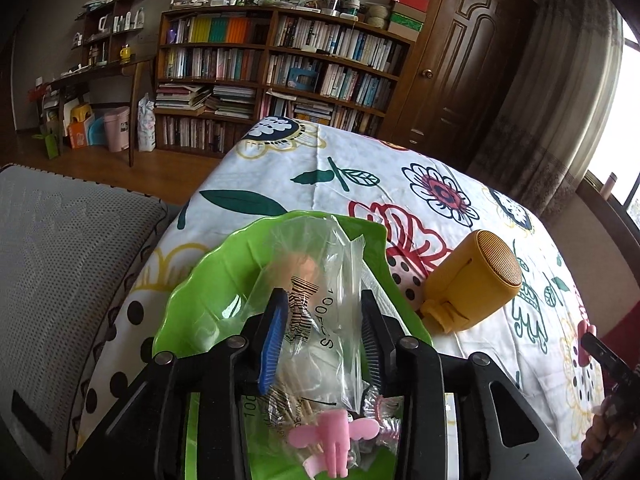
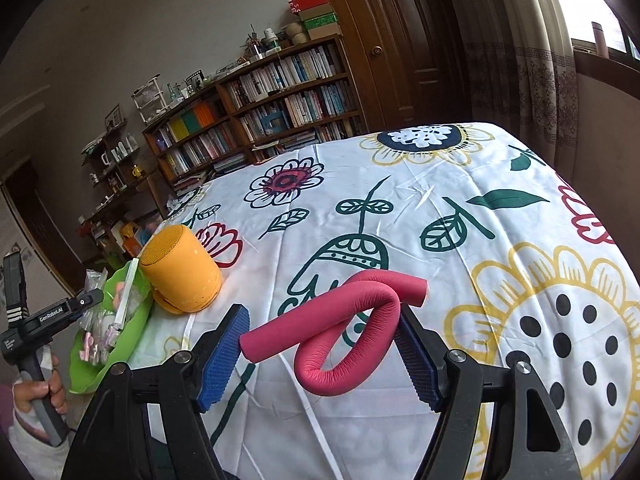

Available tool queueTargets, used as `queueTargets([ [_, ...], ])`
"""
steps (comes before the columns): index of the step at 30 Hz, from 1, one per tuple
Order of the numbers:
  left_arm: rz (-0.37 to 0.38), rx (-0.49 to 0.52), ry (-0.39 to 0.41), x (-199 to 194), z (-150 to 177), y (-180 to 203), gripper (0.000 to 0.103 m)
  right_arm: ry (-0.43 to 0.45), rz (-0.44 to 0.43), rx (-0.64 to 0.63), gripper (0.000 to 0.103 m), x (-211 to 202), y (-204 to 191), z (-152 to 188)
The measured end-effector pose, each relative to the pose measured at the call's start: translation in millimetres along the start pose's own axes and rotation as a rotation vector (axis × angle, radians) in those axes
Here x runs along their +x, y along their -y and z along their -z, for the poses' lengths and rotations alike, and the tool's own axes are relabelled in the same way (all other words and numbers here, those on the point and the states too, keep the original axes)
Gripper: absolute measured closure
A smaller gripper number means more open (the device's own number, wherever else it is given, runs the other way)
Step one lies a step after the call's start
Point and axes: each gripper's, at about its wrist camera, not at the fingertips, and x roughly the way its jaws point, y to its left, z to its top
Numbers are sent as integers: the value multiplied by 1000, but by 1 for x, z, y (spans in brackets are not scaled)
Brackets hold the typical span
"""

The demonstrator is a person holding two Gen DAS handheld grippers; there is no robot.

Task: Organize soft objects
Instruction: 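Carry the clear bag to the green plate with left while right carries the foam tube, then open the left tool over the plate while right lowers the foam tube in and opens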

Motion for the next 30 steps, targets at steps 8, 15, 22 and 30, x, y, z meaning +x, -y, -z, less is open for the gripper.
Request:
queueTargets([
  [8,38,-53,11,-10,6,-21,35,25,-111,-97,27,-8,-60,-6],
  [15,57,-92,48,-30,8,-36,29,22,-231,-210,27,-4,-124,-6],
  [22,6,-85,107,-52,12,-45,27,9,-313,-308,27,14,-178,-1],
  [30,-51,-85,169,-74,11,-56,21,-16,-369,-363,27,44,-222,0],
])
